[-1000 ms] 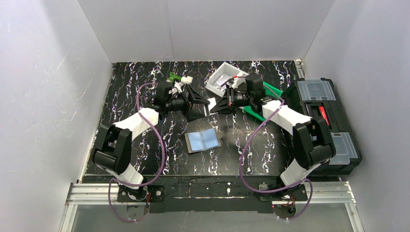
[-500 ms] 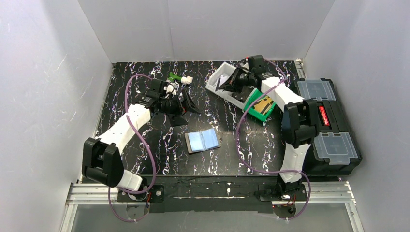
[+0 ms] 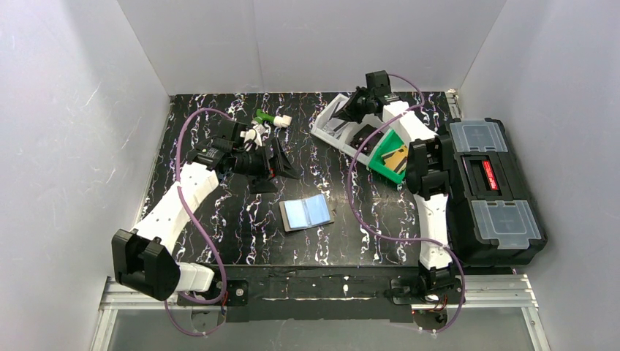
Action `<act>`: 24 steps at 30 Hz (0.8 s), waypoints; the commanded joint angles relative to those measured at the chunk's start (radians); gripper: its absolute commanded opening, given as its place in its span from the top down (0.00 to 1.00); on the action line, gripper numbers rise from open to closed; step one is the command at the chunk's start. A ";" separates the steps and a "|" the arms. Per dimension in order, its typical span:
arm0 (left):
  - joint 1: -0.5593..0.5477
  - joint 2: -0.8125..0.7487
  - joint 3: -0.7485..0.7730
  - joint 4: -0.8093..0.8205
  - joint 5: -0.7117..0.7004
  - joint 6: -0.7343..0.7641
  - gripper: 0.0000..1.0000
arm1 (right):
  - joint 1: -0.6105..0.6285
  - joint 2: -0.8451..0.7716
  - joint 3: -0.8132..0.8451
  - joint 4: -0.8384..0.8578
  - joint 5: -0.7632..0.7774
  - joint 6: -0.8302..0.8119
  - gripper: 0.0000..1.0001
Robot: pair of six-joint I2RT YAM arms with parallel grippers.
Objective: Take the credit cards out of the card holder
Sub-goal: Place the credit card in the storage box.
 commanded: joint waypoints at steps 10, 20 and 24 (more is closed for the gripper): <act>0.003 -0.033 0.054 -0.081 0.037 0.067 0.02 | -0.002 0.183 0.255 -0.049 0.027 0.024 0.67; 0.003 -0.021 0.064 -0.093 0.028 0.077 0.02 | -0.002 0.086 0.215 -0.093 -0.002 0.014 0.35; 0.003 -0.023 0.063 -0.092 0.008 0.078 0.02 | 0.002 0.004 0.187 -0.121 -0.003 -0.006 0.30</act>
